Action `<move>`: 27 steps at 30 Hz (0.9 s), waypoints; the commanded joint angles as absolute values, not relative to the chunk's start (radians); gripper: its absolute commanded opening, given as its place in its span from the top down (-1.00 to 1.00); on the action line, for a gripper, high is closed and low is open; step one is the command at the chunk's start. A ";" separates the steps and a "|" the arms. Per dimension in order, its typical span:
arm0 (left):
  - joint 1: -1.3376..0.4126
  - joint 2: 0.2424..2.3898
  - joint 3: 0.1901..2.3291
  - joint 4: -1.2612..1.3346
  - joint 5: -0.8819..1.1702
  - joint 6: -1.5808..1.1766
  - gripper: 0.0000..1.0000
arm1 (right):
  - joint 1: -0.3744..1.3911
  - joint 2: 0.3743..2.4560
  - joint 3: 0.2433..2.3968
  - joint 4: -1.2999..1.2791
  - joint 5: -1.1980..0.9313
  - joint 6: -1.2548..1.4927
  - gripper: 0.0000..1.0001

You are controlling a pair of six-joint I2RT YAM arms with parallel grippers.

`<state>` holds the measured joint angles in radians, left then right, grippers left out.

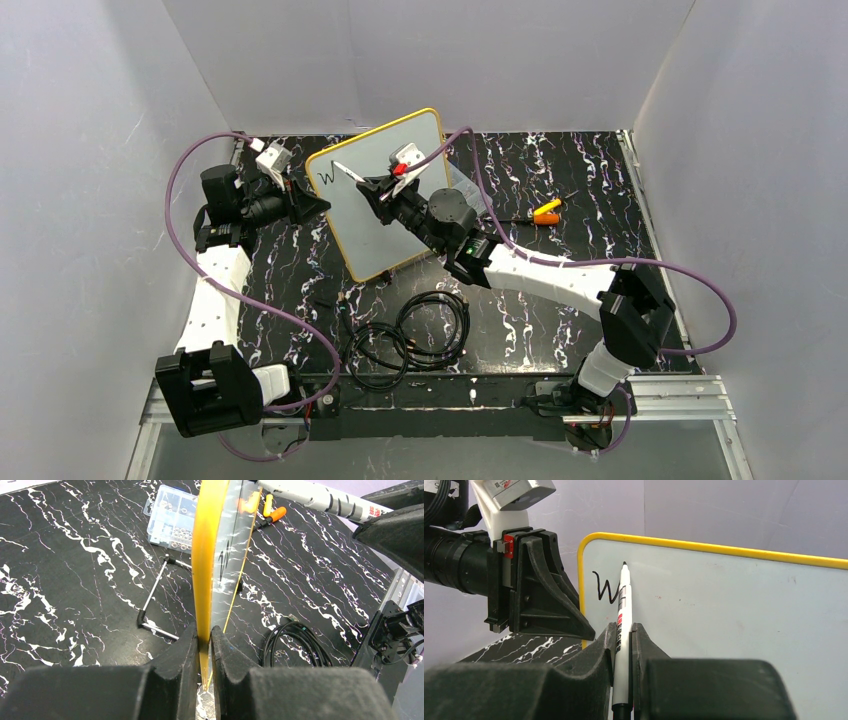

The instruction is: Write a sentence on the whiteboard

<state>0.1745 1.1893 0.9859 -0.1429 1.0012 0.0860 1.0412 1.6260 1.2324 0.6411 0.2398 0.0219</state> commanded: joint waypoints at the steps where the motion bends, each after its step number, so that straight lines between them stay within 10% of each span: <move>1: 0.162 1.158 0.973 -0.217 1.010 0.092 1.00 | 1.032 1.615 1.248 0.683 0.246 0.003 0.97; 27: 0.162 1.164 0.981 -0.231 0.991 0.100 1.00 | 0.994 1.521 1.112 0.691 0.057 0.069 0.97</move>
